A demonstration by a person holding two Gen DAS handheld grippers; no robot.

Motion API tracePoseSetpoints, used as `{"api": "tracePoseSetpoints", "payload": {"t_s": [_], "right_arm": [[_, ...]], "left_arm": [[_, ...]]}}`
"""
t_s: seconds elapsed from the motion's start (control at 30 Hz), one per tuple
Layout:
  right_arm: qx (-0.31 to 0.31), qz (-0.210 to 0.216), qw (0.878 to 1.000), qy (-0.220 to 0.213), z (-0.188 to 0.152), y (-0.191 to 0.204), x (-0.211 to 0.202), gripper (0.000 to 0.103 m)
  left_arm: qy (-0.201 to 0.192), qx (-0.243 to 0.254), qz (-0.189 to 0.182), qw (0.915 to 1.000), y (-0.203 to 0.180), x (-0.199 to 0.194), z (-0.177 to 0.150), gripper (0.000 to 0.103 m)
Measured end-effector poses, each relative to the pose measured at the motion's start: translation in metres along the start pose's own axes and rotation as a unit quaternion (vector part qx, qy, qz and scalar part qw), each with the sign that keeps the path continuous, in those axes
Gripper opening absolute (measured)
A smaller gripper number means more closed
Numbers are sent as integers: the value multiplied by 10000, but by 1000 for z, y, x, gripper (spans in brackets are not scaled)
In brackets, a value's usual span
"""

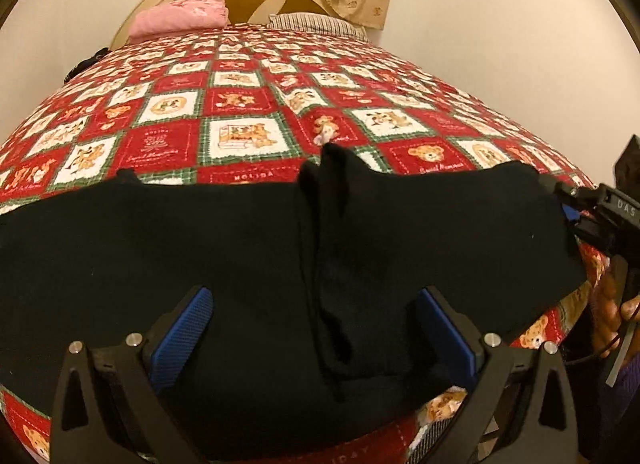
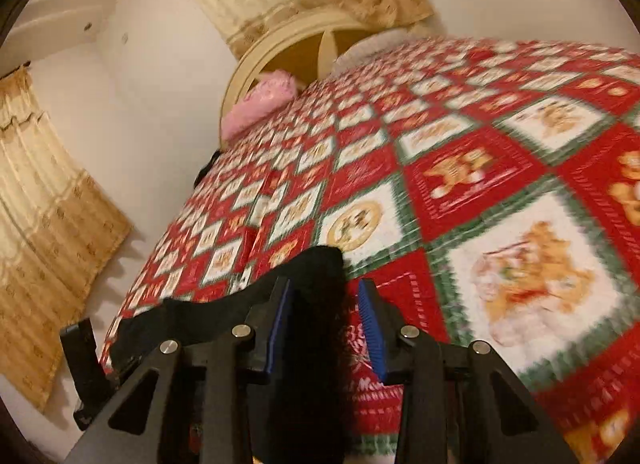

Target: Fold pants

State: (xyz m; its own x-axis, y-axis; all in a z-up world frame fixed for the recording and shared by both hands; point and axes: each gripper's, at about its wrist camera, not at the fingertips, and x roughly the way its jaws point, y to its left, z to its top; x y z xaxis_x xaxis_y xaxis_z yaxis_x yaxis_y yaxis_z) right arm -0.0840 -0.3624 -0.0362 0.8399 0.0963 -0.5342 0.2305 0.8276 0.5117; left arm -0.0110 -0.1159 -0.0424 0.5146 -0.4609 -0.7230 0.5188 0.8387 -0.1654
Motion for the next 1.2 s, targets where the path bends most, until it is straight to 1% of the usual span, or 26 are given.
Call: {"api": "tracePoseSetpoints", "payload": {"t_s": [0.03,0.07,0.13,0.2,0.3,0.33,0.4,0.47,0.53,0.6,0.63,0.67,0.73,0.77,0.8,0.83,0.87,0.9,0.97,1.0,1.03,1.07,1.13,1.17,1.2], "right_arm": [[51,178,9996,193,0,-2,9,33],[60,235,9994,251,-1,-2,13,27],[-183,42,9995,238,-3,4,16,19],[-486,-125,9986,147,-3,15,15,18],[-1326,-541,9897,-31,1,43,14,18],[-1480,-623,9870,-58,4,49,15,18],[-1502,-619,9867,22,15,50,26,18],[-1449,-593,9874,229,23,41,39,18],[-1204,-548,9900,493,33,25,59,18],[-806,-350,9942,615,43,8,70,18],[-431,-162,9971,613,52,-4,71,18],[-205,-158,9984,503,57,-10,68,18],[282,-564,9980,-64,71,-31,49,19],[584,-473,9968,-263,75,-42,35,21],[719,-348,9963,-318,75,-46,27,21],[781,-137,9963,-337,72,-48,16,21],[644,-22,9976,-246,66,-42,8,21],[463,-11,9988,-126,58,-34,3,21],[179,-15,9998,110,37,-21,-4,33],[124,-7,9998,169,28,-18,-6,48],[82,41,9997,221,15,-13,-9,59],[69,114,9996,259,2,-10,-10,62],[-1,200,9992,338,-16,-5,-8,62],[-138,183,9993,280,-23,-2,-11,62],[-414,54,9988,271,-30,6,-10,61]], "left_arm": [[-6,35,13,10000,-2,1,-1,103],[-3,102,41,9999,-3,2,-2,103],[-10,188,107,9998,-5,3,-3,103],[-26,264,161,9995,-6,4,-3,103],[-38,383,262,9989,-9,6,-4,103],[-39,414,294,9987,-10,7,-4,103],[-41,459,343,9983,-10,9,-3,103],[-43,499,384,9980,-11,10,-3,103],[-40,543,409,9977,-12,11,-4,103],[-52,571,405,9975,-12,10,-4,103],[-51,585,410,9974,-11,10,-5,103],[-46,638,431,9970,-12,10,-6,103],[-68,692,454,9965,-13,10,-7,103],[-74,666,436,9968,-13,10,-7,103],[-76,650,429,9969,-12,10,-7,103],[-82,632,432,9970,-12,10,-7,103],[-98,621,457,9970,-13,10,-7,103],[-106,622,473,9969,-13,10,-7,103],[-112,606,476,9970,-13,10,-7,103],[-101,572,453,9973,-12,9,-6,103],[-92,546,437,9975,-11,9,-6,103],[-80,508,410,9978,-10,8,-6,103],[-67,467,384,9981,-9,7,-6,103],[-62,464,394,9981,-10,8,-6,103],[-56,465,413,9980,-11,8,-6,103]]}}
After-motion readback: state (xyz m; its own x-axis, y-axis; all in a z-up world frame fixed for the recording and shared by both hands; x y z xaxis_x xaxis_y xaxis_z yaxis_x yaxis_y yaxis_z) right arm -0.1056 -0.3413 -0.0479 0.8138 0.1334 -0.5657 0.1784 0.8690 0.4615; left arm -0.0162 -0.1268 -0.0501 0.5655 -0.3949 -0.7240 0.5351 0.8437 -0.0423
